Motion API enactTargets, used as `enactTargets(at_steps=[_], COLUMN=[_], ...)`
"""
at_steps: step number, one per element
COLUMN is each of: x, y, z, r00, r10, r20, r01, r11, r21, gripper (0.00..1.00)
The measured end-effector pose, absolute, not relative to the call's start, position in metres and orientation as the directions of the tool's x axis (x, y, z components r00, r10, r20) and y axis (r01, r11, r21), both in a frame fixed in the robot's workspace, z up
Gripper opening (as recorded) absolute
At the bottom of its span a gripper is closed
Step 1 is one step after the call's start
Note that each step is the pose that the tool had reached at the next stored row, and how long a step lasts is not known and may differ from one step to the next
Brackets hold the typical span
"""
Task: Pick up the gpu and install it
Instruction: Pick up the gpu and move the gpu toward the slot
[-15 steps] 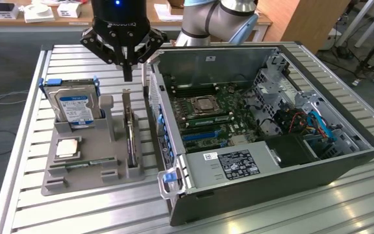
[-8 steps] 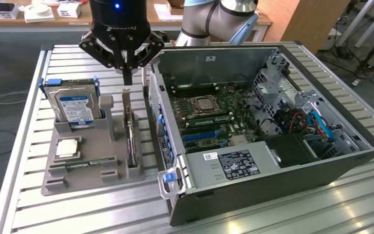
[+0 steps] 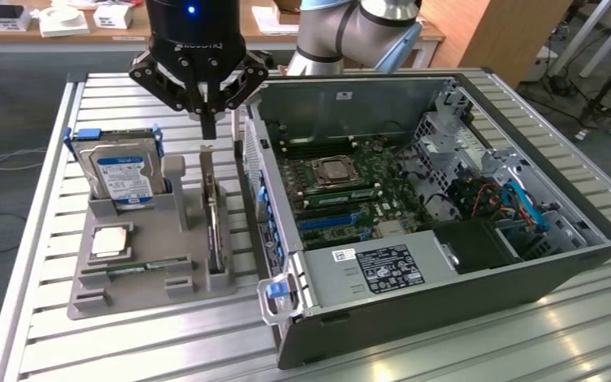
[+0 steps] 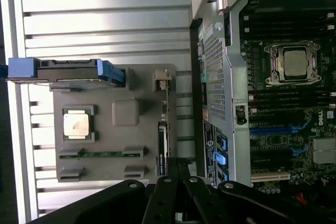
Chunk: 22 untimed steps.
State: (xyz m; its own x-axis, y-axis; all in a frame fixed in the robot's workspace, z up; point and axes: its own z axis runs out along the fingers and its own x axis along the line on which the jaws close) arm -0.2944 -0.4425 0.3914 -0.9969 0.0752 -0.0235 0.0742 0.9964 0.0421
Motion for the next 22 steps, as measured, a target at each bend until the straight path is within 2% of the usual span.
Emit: enactTargets(at_steps=[6, 8, 9, 10, 11, 12, 22], x=[-0.2944, -0.2944, -0.2943, -0.2944, -0.2944, -0.2943, -0.2944], y=[-0.4425, -0.4425, -0.4425, -0.4425, -0.4425, -0.4425, -0.4425], z=[0.3914, 0.3914, 0.3914, 0.3914, 0.3914, 0.3914, 0.3828], r00=[-0.997, -0.997, -0.997, -0.997, -0.997, -0.997, -0.997], r10=[0.075, 0.075, 0.075, 0.075, 0.075, 0.075, 0.075], r20=[-0.024, -0.023, -0.024, -0.024, -0.023, -0.024, -0.024], r01=[0.074, 0.074, 0.074, 0.074, 0.074, 0.074, 0.074], r11=[0.996, 0.996, 0.996, 0.996, 0.996, 0.996, 0.996], r21=[0.042, 0.042, 0.042, 0.042, 0.042, 0.042, 0.042], gripper=[0.11, 0.23, 0.23, 0.29, 0.29, 0.36, 0.36])
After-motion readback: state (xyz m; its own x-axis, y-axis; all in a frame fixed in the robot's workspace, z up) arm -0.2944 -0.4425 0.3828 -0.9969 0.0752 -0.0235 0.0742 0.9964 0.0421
